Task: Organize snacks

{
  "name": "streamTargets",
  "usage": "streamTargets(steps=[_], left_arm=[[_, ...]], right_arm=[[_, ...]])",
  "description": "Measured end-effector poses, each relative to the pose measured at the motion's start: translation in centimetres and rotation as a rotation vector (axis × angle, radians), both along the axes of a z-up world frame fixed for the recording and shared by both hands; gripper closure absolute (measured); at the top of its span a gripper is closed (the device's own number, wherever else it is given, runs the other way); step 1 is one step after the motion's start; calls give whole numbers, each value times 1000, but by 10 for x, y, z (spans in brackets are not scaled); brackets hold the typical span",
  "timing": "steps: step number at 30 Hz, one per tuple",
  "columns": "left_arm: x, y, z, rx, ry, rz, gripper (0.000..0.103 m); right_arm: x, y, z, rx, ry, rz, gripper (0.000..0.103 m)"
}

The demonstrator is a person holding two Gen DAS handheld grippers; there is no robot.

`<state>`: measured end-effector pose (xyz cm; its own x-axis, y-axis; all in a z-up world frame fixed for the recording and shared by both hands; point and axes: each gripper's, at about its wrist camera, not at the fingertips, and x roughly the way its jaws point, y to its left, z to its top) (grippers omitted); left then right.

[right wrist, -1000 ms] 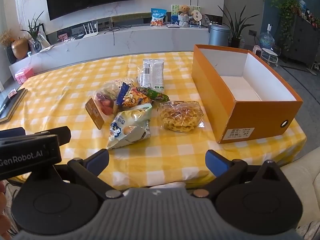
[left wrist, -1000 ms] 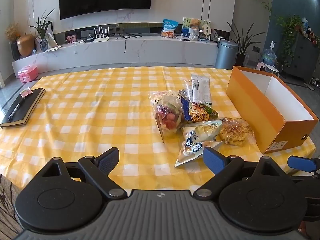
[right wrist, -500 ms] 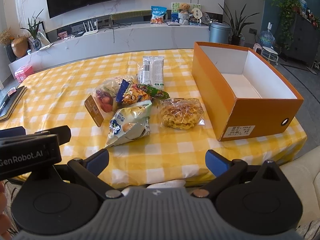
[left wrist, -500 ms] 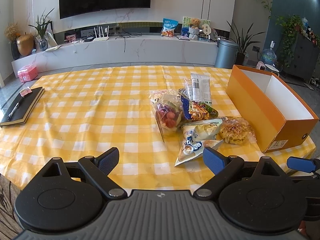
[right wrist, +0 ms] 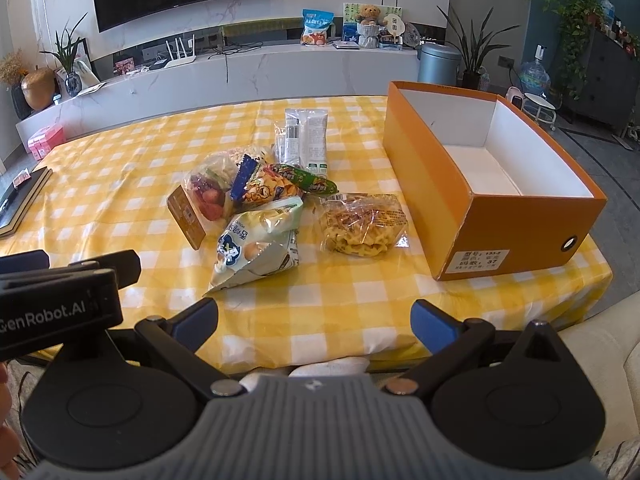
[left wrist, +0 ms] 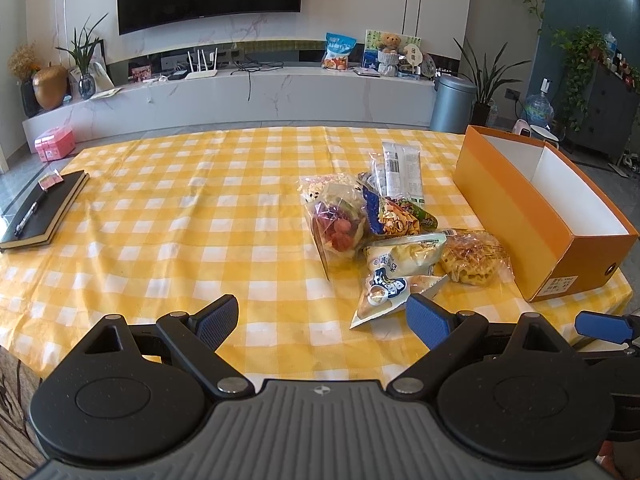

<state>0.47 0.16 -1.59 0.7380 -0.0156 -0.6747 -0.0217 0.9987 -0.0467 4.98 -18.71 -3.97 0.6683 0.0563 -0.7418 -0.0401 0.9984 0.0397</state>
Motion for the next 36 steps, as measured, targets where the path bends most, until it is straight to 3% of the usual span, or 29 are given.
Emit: streamTargets(steps=[36], left_arm=[[0, 1, -3, -2, 16, 7, 0]], right_arm=[[1, 2, -4, 0, 16, 8, 3]])
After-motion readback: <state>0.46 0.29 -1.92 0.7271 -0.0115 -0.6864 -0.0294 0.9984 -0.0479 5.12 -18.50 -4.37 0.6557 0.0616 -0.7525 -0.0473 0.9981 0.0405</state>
